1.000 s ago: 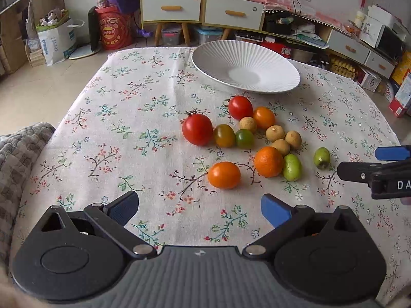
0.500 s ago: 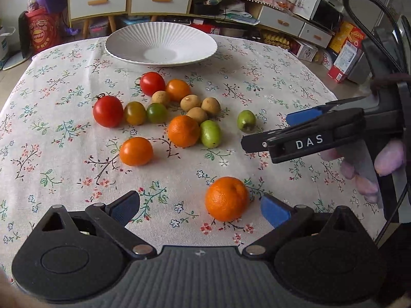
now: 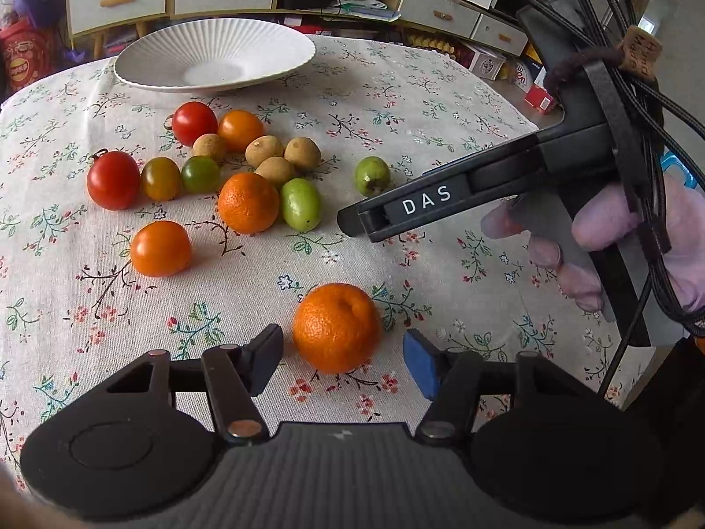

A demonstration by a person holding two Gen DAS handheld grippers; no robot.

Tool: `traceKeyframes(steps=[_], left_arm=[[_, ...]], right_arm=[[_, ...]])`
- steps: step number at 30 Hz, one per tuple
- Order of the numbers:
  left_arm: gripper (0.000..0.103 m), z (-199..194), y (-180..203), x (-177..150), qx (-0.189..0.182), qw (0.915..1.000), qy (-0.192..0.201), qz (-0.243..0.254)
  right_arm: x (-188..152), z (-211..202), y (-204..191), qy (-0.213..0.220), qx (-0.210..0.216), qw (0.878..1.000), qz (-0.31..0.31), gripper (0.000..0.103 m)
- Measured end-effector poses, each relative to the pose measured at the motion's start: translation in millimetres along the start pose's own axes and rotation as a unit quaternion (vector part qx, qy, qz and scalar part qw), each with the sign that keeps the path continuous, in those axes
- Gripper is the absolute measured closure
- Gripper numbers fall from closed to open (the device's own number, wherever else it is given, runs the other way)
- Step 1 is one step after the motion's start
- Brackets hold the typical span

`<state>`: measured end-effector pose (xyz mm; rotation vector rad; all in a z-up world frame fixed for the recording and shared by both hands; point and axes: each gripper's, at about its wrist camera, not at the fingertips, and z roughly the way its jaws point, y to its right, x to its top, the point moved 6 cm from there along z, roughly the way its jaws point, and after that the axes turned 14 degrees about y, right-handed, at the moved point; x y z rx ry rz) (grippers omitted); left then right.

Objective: Organize fruits
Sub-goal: 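Grasp the large mandarin with the left tool while the right tool grasps a green fruit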

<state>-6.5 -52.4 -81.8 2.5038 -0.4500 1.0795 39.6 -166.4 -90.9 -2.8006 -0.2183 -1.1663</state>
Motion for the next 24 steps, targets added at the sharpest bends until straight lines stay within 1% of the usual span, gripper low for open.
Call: traceKeyframes(steps=[1,3,4,6,10,12,13,15,16,17,18,24], left_arm=[[0.055,1,-1,1,-0.001,1.0,0.001,-0.002],[0.061,1,-2,1,-0.001,1.0,0.002,-0.005],[0.062,0,-2,1,0.0,1.0,0.003,-0.006],[0.066,1,-3,2,0.002,1.0,0.004,-0.008],[0.067,0,-3,2,0.001,0.9999,0.005,-0.01],[0.067,0,-3,3,0.002,0.9999,0.005,-0.009],[0.067,0,-3,3,0.001,0.9999,0.005,-0.01],[0.068,0,-4,3,0.002,0.9999,0.005,-0.011],[0.068,0,-4,3,0.002,0.9999,0.006,-0.011],[0.068,0,-4,3,0.004,0.9999,0.006,-0.01],[0.068,0,-5,4,0.005,0.9999,0.007,-0.009],[0.068,0,-8,6,0.012,0.9999,0.009,-0.008]], right_arm=[[0,-1,0,0.002,0.0,1.0,-0.001,0.016],[4,2,1,0.008,-0.006,1.0,-0.004,0.024],[5,2,1,0.011,-0.007,1.0,-0.004,0.026],[6,2,1,0.014,-0.013,1.0,-0.004,0.033],[9,3,1,0.02,-0.022,1.0,-0.007,0.044],[10,3,0,0.023,-0.023,0.999,-0.011,0.055],[11,3,-1,0.025,-0.025,0.999,-0.013,0.057],[11,3,-1,0.027,-0.026,0.999,-0.018,0.066],[12,4,-2,0.026,-0.027,0.999,-0.022,0.068],[12,4,-3,0.027,-0.027,0.999,-0.025,0.074],[12,3,-4,0.028,-0.028,0.999,-0.028,0.076],[13,3,-5,0.028,-0.029,0.999,-0.033,0.076]])
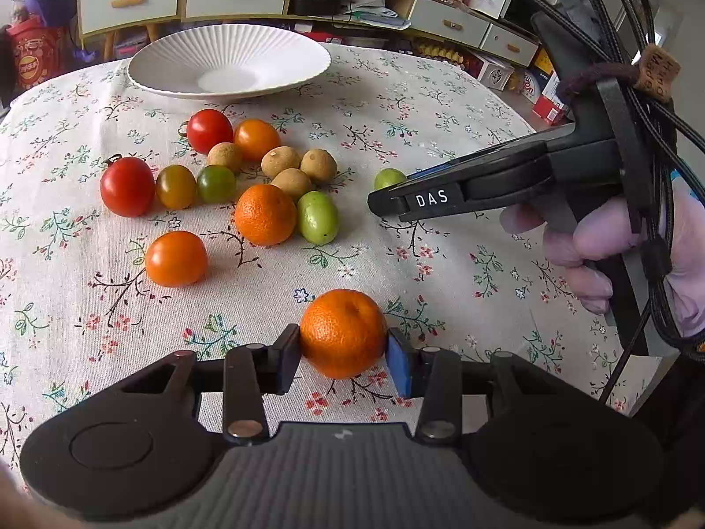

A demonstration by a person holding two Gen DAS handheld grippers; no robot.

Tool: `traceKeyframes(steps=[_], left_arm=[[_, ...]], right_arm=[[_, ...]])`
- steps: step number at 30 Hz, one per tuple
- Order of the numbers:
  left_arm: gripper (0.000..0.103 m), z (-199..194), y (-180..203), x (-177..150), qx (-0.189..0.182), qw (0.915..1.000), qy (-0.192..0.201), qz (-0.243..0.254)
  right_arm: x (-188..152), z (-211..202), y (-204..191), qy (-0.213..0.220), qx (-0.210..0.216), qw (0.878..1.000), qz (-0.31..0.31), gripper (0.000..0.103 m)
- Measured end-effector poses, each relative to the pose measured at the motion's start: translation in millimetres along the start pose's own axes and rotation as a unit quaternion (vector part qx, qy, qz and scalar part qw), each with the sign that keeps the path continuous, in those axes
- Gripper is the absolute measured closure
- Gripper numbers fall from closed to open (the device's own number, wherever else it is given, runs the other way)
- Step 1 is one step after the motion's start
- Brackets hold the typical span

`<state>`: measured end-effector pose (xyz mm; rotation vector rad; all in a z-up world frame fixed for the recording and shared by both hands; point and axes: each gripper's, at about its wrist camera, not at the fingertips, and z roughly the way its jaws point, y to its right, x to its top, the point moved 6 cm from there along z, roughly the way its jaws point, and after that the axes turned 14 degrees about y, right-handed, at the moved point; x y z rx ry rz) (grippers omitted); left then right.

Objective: Organize fruits
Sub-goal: 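Grasp the large mandarin with the left tool while the right tool grasps a green fruit, then carry the mandarin and green fruit in both tools over the white plate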

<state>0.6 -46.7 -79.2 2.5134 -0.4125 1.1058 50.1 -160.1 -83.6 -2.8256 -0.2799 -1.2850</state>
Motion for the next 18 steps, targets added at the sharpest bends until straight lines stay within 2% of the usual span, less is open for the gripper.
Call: traceKeyframes(steps=[18], left_arm=[[0.068,-7,-16,25,0.022,0.999,0.03,-0.023]], right_arm=[[13,-11,2,0.008,0.013,1.0,0.023,0.076]])
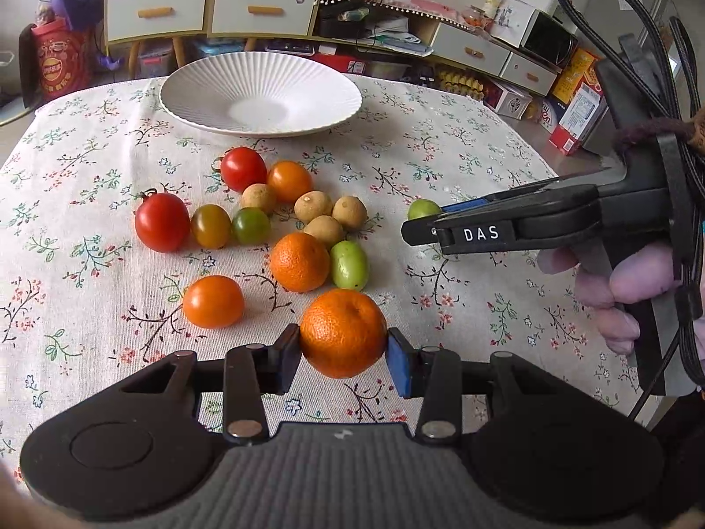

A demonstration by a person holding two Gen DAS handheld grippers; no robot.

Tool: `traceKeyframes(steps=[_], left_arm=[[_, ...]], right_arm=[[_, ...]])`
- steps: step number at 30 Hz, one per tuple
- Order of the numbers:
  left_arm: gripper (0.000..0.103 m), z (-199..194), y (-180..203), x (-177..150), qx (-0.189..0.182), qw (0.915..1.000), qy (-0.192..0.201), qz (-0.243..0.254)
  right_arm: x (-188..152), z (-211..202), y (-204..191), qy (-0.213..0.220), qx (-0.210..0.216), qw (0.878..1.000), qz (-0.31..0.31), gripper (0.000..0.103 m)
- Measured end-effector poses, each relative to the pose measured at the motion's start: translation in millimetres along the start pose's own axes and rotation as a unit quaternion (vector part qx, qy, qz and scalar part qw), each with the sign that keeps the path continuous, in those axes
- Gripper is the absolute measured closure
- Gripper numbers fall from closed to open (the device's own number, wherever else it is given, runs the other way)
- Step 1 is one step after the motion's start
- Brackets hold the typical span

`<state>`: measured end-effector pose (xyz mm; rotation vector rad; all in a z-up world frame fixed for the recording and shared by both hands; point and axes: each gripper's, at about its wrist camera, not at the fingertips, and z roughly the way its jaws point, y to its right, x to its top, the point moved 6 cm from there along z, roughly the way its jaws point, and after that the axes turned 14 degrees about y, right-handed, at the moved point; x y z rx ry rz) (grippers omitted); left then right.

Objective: Organize fruits
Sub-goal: 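Carry the mandarin and green fruit in both tools over the white plate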

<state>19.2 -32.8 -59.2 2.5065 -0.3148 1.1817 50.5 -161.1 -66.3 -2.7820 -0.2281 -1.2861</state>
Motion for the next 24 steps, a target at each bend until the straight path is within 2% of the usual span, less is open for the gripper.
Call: traceKeyframes(steps=[12,20,24], left_arm=[[0.068,-2,-10,40,0.023,0.9987,0.044,-0.013],[0.068,6,-26,61,0.048,0.9967,0.053,-0.038],[0.068,5,-30,70,0.061,0.9954,0.062,-0.039]], right_arm=[[28,-10,0,0.027,0.008,0.999,0.017,0.076],[49,-7,1,0.044,0.002,0.998,0.032,0.076],[58,-5,-1,0.044,0.018,0.998,0.051,0.076]])
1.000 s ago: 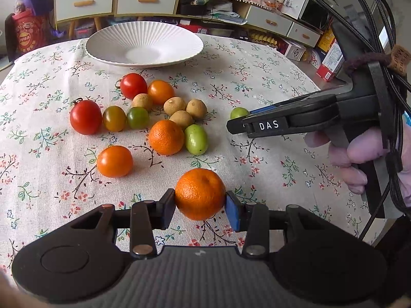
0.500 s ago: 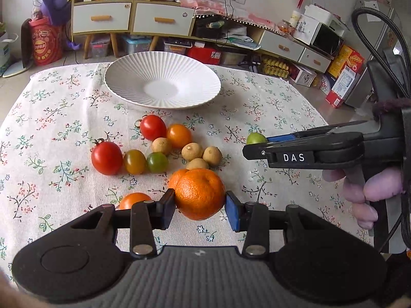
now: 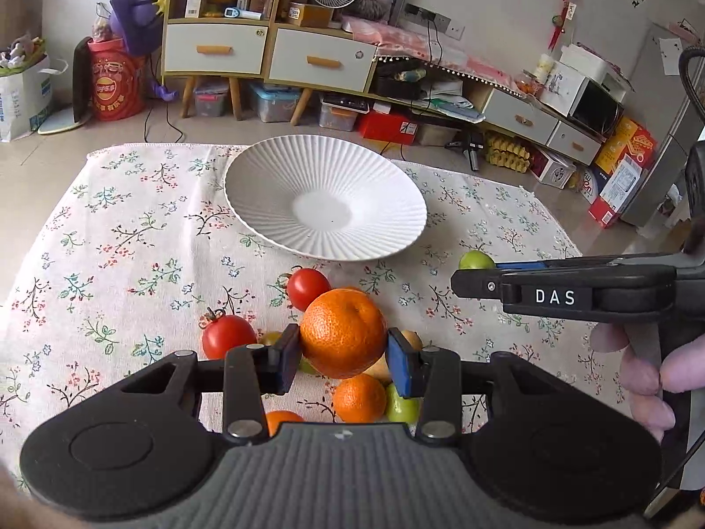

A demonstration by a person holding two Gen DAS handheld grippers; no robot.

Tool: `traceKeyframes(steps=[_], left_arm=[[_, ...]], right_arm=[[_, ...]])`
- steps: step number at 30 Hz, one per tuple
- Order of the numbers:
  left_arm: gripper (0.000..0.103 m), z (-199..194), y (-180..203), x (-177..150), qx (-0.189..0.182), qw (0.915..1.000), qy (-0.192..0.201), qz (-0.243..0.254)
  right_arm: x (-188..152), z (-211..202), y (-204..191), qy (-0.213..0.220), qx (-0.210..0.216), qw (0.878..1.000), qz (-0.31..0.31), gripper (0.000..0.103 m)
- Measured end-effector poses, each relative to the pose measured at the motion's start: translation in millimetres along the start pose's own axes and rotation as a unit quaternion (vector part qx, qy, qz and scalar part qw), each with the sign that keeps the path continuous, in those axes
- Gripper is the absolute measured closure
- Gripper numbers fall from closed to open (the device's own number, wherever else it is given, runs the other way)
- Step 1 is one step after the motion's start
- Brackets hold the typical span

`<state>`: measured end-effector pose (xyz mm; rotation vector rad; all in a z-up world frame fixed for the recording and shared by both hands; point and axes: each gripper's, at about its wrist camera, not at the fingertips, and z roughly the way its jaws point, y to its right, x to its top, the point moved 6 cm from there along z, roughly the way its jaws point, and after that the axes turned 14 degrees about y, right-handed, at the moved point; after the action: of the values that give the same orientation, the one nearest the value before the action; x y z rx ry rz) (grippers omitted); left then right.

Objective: Organize fruits
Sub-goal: 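Carry the mandarin and green fruit in both tools over the white plate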

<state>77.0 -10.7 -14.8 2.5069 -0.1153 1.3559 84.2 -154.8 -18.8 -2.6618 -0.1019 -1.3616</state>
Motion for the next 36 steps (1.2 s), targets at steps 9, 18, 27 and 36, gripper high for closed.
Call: traceKeyframes(steps=[9,18,27,36], left_arm=[[0.068,17,-6,17,0.008,0.9997,0.01,0.021],[0.068,50,-16,30,-0.011,0.9988,0.049,-0.003],[0.068,95,-12,46,-0.016,0.9974,0.055,0.044],[0.068,125,-15,37,-0.005,0.9958,0.031,0.086]], right_arm=[[17,16,3,0.005,0.029,0.999,0.023,0.076],[30,42,16,0.027,0.067,0.995,0.07,0.076],[42,79,24,0.027,0.075,0.993,0.091,0.076],[38,102,25,0.006,0.078,0.989,0.126,0.076]])
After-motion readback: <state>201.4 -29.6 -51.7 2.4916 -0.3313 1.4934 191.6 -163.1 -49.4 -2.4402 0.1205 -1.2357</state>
